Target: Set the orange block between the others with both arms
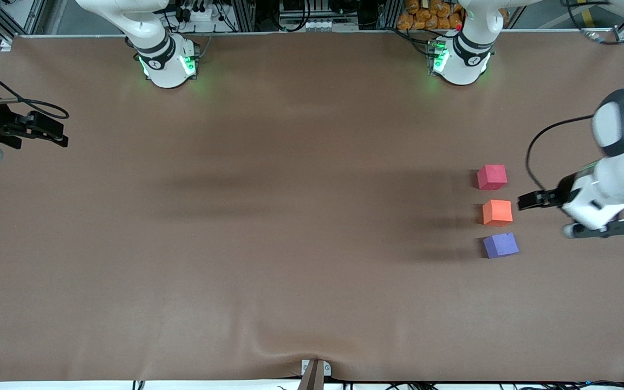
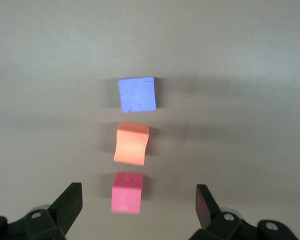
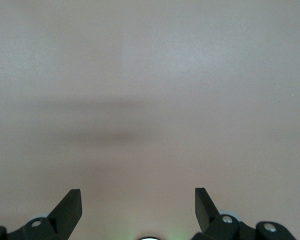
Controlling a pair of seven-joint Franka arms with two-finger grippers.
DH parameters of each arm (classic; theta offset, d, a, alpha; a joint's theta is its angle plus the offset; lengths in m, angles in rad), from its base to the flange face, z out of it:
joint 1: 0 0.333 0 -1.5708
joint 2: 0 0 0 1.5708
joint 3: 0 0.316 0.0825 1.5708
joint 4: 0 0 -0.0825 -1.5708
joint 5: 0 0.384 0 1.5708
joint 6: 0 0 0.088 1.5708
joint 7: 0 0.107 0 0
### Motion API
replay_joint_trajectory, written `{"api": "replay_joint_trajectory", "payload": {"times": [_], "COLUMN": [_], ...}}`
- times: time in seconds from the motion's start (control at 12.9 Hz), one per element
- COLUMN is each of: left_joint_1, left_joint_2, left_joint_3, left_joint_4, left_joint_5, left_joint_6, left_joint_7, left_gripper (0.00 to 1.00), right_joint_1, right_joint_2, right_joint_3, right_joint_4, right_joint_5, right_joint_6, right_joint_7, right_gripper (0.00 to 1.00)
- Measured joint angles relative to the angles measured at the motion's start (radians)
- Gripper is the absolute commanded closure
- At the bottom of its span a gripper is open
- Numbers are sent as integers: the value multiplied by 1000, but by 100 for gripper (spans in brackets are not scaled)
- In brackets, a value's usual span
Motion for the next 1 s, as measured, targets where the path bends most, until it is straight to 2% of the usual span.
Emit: {"api": "replay_joint_trajectory", "payload": {"times": [0.15, 0.31, 1.0], "left_joint_1": [4, 4, 2], "left_joint_2": [-7, -23, -141], "left_joint_3": [1, 1, -32], "left_joint_4": [117, 170, 180], "left_joint_5": [0, 0, 0], "left_joint_6": [-112, -165, -232], "left_joint_7": [0, 0, -4], "left_gripper": [0, 0, 0], "right_joint_1": [0, 0, 0], "right_joint_2": [0, 0, 0], "right_joint_3": [0, 0, 0], "right_joint_4": [0, 0, 0], "right_joint_5": [0, 0, 0], "right_joint_6": [0, 0, 2], "right_joint_7": [0, 0, 0], "right_gripper": [0, 0, 0]}}
